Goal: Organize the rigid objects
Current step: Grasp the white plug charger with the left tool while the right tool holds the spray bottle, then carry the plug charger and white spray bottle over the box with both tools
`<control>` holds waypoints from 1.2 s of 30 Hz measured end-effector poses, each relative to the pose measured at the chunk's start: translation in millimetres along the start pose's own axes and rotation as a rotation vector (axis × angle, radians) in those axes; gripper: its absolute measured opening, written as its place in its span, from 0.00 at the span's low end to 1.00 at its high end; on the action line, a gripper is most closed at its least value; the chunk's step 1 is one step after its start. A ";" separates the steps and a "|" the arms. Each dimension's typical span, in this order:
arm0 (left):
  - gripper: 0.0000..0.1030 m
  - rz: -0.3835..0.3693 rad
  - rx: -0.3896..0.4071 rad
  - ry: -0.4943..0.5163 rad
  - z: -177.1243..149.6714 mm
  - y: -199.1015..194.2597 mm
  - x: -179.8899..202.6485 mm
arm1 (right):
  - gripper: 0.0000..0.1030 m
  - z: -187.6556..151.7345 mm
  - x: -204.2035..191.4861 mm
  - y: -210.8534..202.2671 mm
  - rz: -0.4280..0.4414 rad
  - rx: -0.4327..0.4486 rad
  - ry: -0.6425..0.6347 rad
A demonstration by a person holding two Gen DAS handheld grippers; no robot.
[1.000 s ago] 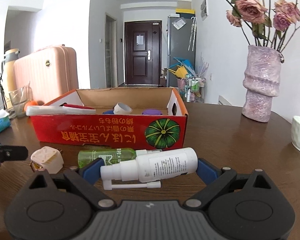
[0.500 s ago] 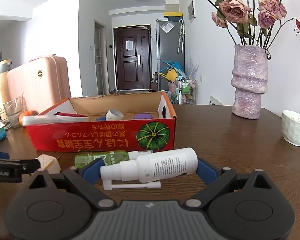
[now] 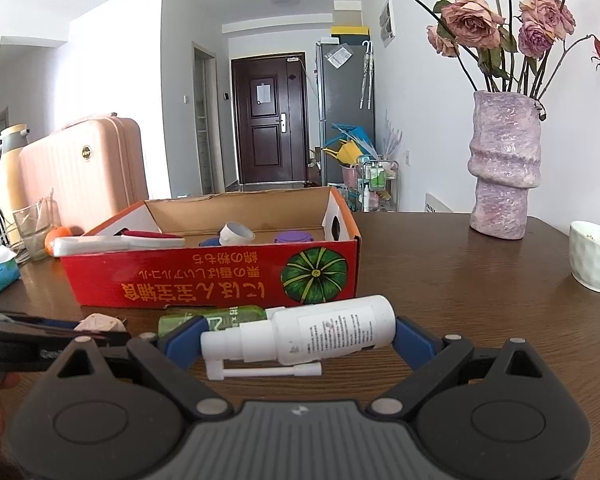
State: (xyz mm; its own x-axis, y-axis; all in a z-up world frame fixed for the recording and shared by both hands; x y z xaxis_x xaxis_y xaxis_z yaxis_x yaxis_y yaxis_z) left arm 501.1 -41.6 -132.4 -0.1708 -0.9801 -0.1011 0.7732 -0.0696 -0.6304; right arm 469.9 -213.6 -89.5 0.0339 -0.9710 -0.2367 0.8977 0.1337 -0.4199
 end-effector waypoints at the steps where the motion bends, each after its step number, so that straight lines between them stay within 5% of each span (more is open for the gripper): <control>1: 0.38 -0.005 -0.012 0.005 -1.4 2.9 0.8 | 0.95 0.0 0.0 0.0 0.001 0.000 0.001; 12: 0.38 0.024 0.014 0.006 -0.5 -7.5 -3.2 | 0.95 3.6 -1.7 -4.5 0.012 0.016 0.003; 36: 0.38 0.018 0.276 -0.028 38.1 -97.6 4.4 | 0.95 19.3 -10.8 -21.6 0.070 0.091 0.021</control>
State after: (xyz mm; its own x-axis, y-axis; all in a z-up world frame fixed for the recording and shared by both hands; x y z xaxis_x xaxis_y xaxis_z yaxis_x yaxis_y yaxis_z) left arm 448.1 -46.2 -42.0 -0.1414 -0.9862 -0.0862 0.9136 -0.0964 -0.3951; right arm 458.6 -209.7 -61.0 0.0891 -0.9555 -0.2813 0.9296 0.1812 -0.3209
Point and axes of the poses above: each gripper's, at about its wrist camera, not at the fingertips, and y roughly the way its jaws point, x to its right, z to its top, the point moved 9 cm from there along y, roughly the way its jaws point, and after that the axes turned 11 degrees about y, right-handed, at the moved point
